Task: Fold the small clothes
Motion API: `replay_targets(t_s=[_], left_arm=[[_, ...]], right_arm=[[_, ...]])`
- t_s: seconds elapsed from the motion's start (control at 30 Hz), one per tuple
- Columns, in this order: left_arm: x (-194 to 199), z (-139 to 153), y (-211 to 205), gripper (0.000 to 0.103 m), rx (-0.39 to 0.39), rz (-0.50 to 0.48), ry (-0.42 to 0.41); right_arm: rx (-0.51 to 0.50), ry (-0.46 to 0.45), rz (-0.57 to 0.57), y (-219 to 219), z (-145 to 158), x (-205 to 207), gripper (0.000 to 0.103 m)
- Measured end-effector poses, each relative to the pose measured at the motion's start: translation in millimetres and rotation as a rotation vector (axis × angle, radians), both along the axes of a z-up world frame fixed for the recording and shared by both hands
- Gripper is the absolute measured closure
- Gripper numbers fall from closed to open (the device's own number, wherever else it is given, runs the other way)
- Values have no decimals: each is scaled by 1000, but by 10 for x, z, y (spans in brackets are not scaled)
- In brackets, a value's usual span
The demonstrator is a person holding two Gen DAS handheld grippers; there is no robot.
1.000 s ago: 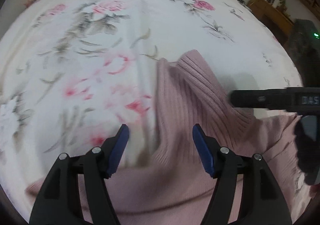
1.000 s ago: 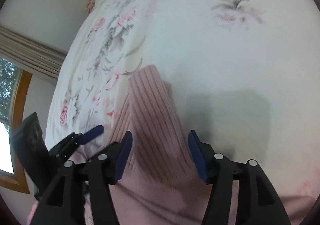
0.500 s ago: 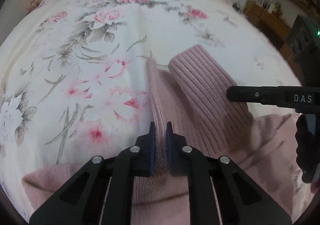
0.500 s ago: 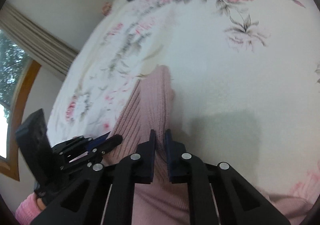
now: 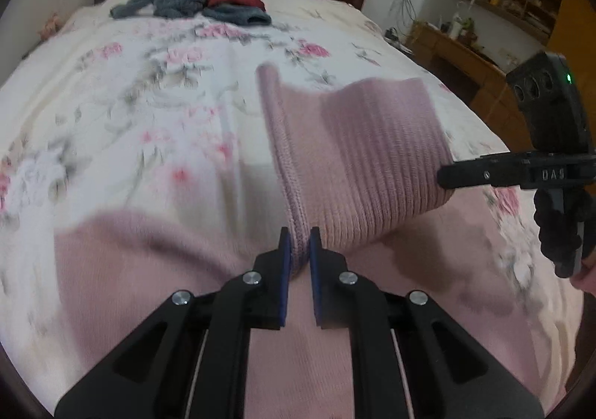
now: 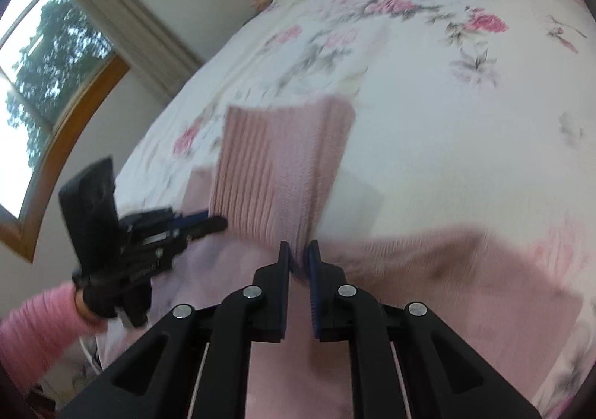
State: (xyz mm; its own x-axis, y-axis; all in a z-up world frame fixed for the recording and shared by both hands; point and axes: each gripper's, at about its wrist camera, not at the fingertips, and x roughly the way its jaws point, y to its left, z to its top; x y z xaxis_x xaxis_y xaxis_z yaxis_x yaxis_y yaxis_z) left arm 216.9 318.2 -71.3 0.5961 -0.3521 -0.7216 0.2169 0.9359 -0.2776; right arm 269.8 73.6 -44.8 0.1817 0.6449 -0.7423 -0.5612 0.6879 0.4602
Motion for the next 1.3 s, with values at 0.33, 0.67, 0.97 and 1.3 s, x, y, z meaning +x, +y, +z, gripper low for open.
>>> replay_targets(t_s=[0.33, 0.67, 0.97, 1.3], left_arm=[[-481, -407, 360, 92, -38, 25, 160], [35, -434, 507, 70, -311, 140, 254], [584, -448, 391, 84, -289, 185, 216], [775, -441, 404, 85, -175, 185, 221]], right_arm=[[-136, 87, 24, -294, -502, -515, 94], [-2, 188, -123, -389, -437, -105, 63], [20, 269, -179, -209, -727, 337, 89], [1, 247, -251, -211, -829, 581, 87]])
